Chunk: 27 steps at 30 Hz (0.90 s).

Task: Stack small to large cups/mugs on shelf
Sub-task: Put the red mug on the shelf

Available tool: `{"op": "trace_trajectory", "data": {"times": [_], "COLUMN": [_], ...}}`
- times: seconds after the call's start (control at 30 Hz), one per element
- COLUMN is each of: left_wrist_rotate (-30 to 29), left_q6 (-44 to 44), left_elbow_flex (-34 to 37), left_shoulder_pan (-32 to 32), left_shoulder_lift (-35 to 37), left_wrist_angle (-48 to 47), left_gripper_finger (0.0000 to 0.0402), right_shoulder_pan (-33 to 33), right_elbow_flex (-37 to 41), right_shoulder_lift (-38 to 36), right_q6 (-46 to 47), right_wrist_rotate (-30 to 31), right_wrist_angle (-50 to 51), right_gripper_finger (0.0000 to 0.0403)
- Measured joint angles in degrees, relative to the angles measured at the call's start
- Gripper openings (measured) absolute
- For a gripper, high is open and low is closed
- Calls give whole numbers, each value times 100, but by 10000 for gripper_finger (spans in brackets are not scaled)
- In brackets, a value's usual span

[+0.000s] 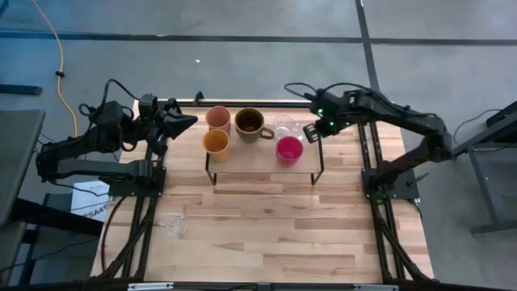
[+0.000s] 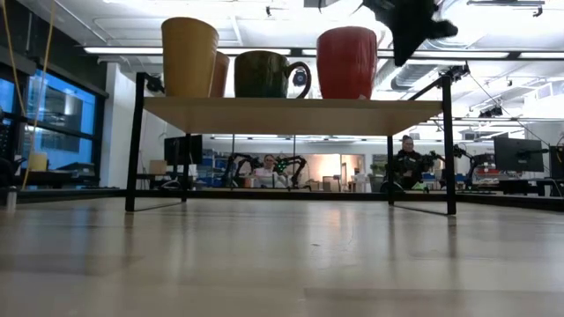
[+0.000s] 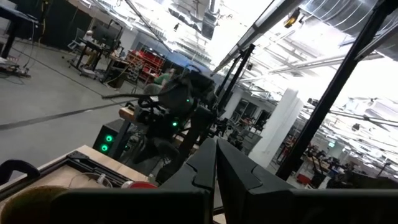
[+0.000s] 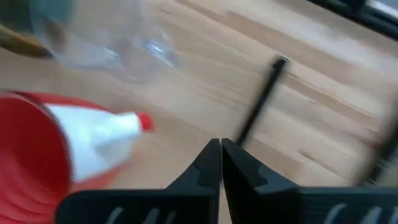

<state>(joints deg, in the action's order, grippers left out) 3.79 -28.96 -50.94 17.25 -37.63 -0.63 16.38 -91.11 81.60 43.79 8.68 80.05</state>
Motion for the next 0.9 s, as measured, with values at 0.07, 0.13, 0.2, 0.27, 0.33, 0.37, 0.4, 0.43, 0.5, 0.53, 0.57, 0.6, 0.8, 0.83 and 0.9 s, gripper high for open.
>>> {"op": "trace_trajectory", "data": {"times": [0.07, 0.13, 0.2, 0.27, 0.33, 0.37, 0.4, 0.43, 0.5, 0.53, 0.57, 0.6, 0.8, 0.83, 0.9], "left_wrist_rotate": [0, 0, 0, 0, 2, 0, 0, 1, 1, 0, 1, 0, 1, 2, 1], "left_q6": [-79, -241, -333, -346, -347, -349, -371, -411, -455, -457, -458, -458, -471, -471, -469], "left_elbow_flex": [0, 0, 1, 0, 2, 0, 0, 0, 0, 1, 0, 0, 0, 0, 0], "left_shoulder_pan": [1, -1, -1, 0, -1, 1, 1, 1, -1, -1, 0, 1, 0, -1, -1], "left_shoulder_lift": [2, 2, 2, 1, 0, 2, 2, 2, 0, 0, 2, 2, 0, 1, 0], "left_wrist_angle": [1, 3, 3, 3, 3, 3, 3, 5, 3, 3, 3, 3, 4, 3, 3], "left_gripper_finger": [3, 3, 3, 3, 3, 3, 3, 3, 3, 3, 3, 3, 3, 3, 3], "right_shoulder_pan": [193, 412, 630, 810, 953, 1018, 1073, 1113, 1192, 1222, 1235, 1240, 1253, 1253, 1253], "right_elbow_flex": [548, 1069, 1558, 1976, 2270, 2377, 2459, 2522, 2600, 2611, 2614, 2610, 2471, 2445, 2428], "right_shoulder_lift": [-318, -525, -644, -713, -715, -713, -713, -713, -713, -713, -713, -713, -713, -713, -715], "right_q6": [-181, -384, -537, -657, -664, -677, -681, -706, -777, -780, -785, -801, -830, -829, -830], "right_wrist_rotate": [-320, -760, -1194, -1519, -1759, -1863, -1942, -2022, -2320, -2473, -2572, -2609, -2928, -2929, -2931], "right_wrist_angle": [-790, -1529, -2118, -2728, -3252, -3407, -3550, -3736, -3999, -4023, -4056, -4096, -4032, -4000, -3908], "right_gripper_finger": [3, 5, 2, 2, 1, 0, 1, 0, 0, 0, 0, 0, 0, 0, 0]}}
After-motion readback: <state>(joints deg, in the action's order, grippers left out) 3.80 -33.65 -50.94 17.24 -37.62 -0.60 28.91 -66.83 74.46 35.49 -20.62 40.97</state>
